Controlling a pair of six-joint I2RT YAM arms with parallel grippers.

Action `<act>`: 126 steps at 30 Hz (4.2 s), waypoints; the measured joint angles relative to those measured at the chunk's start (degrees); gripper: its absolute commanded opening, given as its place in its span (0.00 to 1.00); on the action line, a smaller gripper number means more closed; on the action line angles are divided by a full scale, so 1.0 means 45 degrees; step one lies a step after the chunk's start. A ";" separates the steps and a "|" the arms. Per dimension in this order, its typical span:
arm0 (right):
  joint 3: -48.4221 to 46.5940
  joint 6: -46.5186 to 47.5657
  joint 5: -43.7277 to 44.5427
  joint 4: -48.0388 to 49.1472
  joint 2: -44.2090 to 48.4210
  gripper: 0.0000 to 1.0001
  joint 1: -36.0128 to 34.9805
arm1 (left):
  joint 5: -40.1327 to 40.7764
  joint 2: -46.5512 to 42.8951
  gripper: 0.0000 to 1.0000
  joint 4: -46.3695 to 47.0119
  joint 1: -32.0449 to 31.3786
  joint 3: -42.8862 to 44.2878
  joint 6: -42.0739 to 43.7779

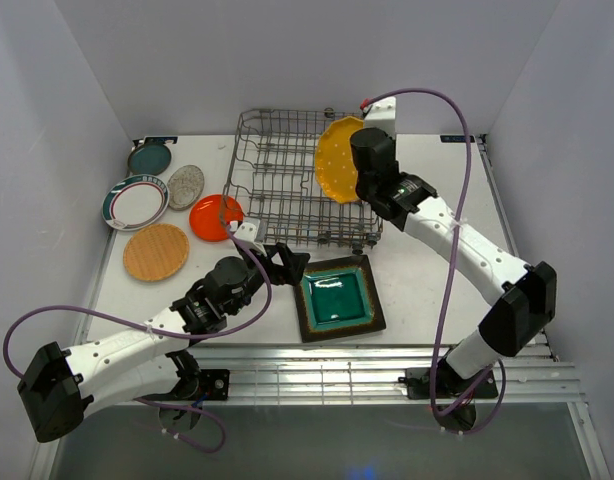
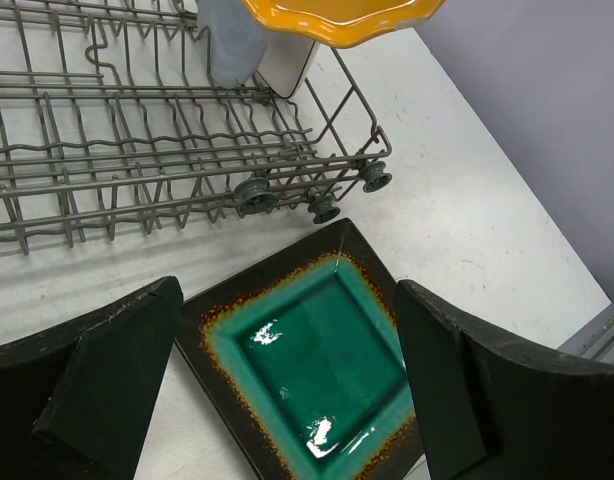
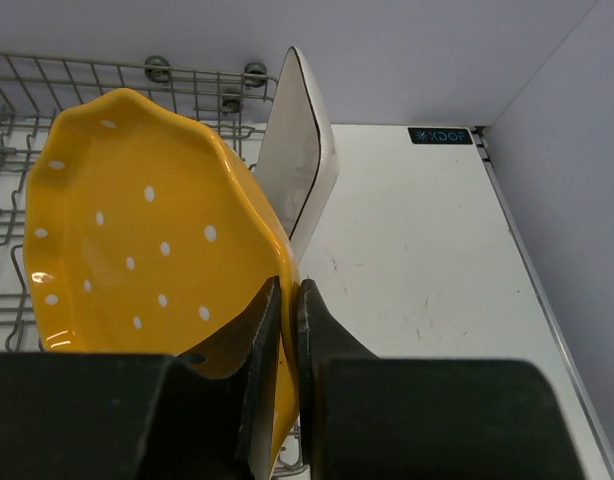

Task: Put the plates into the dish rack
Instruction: Insert the plate into the dish rack.

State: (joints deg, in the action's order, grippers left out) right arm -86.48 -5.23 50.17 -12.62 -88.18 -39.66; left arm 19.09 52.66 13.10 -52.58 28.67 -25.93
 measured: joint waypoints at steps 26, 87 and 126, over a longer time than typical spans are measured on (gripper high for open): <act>-0.5416 0.9126 0.4920 0.6227 -0.7101 0.08 -0.0913 | 0.1574 -0.0248 0.98 -0.0869 0.0000 0.0073 -0.0476; -0.7830 1.4688 0.6499 1.1482 -1.1798 0.08 -0.0481 | 0.1632 0.0112 0.98 -0.1311 0.0000 0.0432 -0.0583; -0.8189 1.5484 0.7140 1.2308 -1.2575 0.08 -0.0826 | 0.1617 0.0112 0.98 -0.1394 0.0000 0.0476 -0.0588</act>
State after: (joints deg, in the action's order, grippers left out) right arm -123.33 64.45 82.30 42.76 -144.77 -43.38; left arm 26.37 53.17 6.83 -52.58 30.81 -28.58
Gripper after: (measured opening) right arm 0.108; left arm 0.978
